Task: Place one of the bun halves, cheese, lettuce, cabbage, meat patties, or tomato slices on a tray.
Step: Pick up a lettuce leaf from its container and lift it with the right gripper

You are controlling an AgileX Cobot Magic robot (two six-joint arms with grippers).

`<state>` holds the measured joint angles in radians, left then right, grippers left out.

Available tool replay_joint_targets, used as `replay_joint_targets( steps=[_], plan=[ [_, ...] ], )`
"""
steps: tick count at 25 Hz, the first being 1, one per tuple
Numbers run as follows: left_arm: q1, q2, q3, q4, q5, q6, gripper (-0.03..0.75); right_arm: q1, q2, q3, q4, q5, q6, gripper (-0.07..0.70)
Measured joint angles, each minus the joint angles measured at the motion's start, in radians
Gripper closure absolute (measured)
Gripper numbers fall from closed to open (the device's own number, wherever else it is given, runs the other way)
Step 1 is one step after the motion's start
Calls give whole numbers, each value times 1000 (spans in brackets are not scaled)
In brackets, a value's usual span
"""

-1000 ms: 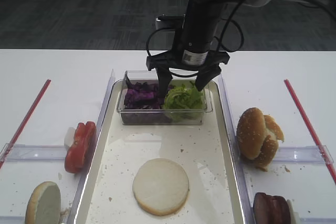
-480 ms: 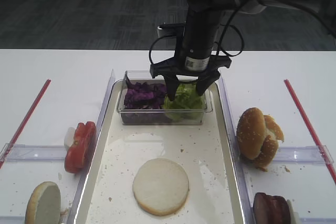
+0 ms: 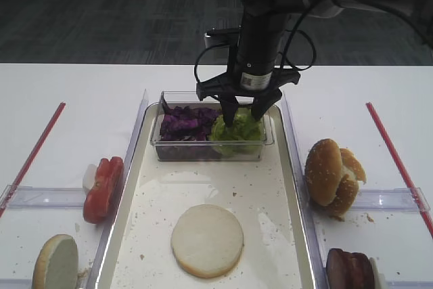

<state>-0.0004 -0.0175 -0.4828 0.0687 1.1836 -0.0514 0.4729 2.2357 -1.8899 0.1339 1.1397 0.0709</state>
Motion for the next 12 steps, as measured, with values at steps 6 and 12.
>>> replay_joint_targets(
  steps=[6,12],
  plan=[
    [0,0,0,0,0,0,151,0,18,0,-8,0,2,203],
    [0,0,0,0,0,0,151,0,46,-2,-6,-4,2,231]
  ],
)
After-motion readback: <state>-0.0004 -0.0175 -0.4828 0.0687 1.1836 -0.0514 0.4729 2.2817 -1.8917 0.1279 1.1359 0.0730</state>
